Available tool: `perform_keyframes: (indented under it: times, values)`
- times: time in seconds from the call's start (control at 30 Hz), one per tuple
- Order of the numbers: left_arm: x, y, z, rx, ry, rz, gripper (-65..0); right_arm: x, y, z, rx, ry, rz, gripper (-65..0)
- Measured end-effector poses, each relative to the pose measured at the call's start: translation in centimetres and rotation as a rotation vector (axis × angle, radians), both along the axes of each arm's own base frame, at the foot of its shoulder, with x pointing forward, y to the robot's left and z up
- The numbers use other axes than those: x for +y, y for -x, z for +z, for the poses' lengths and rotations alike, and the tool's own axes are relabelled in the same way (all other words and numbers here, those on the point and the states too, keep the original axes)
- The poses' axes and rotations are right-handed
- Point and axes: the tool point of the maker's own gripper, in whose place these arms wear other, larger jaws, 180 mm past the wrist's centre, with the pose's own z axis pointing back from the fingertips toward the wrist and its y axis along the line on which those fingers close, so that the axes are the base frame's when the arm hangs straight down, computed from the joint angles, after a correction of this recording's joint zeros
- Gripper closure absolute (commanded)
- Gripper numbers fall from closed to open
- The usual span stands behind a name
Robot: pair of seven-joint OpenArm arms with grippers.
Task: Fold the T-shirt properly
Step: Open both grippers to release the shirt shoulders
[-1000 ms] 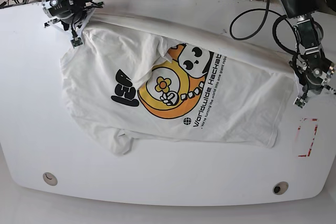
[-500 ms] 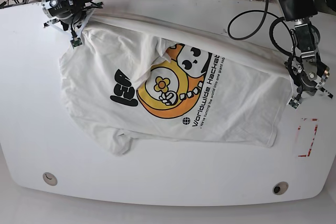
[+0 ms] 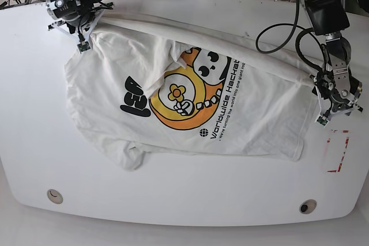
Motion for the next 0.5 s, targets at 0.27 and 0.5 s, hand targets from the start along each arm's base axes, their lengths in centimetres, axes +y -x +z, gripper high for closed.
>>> perform_keyframes:
  times: [0.27,0.5]
  values:
    - [-0.9,-2.9,2.4,-0.095,0.062,-0.005,-44.7,1.2,-0.5,-0.1,-0.041,-0.035,-0.010,-11.9]
    - [-1.2,-4.4,6.3,-0.230,0.086,-0.014,-44.7,1.9,-0.7,-0.2,-0.054,-0.058,-0.027,-47.7]
